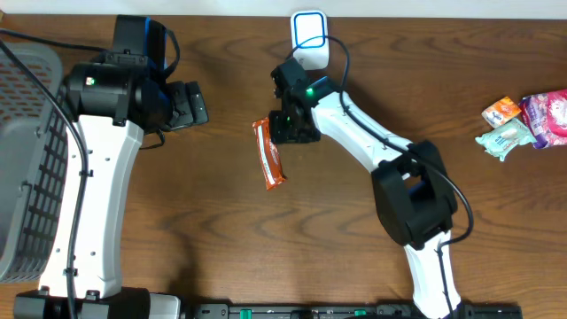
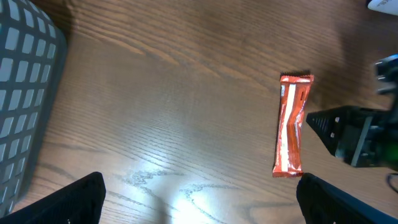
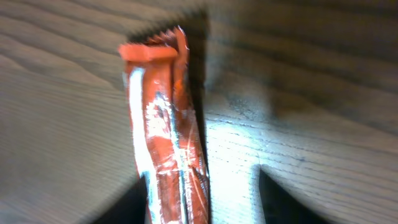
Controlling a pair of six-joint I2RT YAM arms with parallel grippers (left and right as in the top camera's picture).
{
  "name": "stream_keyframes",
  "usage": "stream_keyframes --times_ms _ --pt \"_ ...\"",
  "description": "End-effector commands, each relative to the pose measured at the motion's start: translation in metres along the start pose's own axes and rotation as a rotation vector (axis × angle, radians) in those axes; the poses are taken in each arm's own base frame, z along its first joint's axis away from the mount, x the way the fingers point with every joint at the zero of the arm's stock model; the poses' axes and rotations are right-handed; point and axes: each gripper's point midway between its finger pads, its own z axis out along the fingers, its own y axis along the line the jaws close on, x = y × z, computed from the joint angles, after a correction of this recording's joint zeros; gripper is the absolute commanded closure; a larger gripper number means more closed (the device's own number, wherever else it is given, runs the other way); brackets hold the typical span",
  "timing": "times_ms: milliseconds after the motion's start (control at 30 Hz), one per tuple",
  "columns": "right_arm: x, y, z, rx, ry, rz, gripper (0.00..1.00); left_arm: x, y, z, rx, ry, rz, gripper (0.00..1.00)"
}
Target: Scan the item barcode
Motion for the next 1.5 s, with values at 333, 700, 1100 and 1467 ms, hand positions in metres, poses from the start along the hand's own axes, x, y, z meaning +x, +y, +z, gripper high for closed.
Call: stream_keyframes --times_ms 333,700,1100,1467 --pt "0.002 0.024 0.013 0.013 -0.041 -0.063 0.20 0.001 0.001 0.003 -0.007 0.010 -0.011 0.02" --pt "0.022 0.003 0.060 0.071 0.049 -0.045 0.67 0.001 0.001 0.003 -0.007 0.010 -0.011 0.02" --pt "-0.026 -0.019 0.002 0.243 -0.065 -0.066 0.99 0.001 0.001 0.003 -0.007 0.010 -0.011 0.02" --pt "-0.055 -0.121 -0.113 1.088 -0.270 -0.158 0.99 0.001 0.001 0.003 -0.006 0.011 -0.011 0.02"
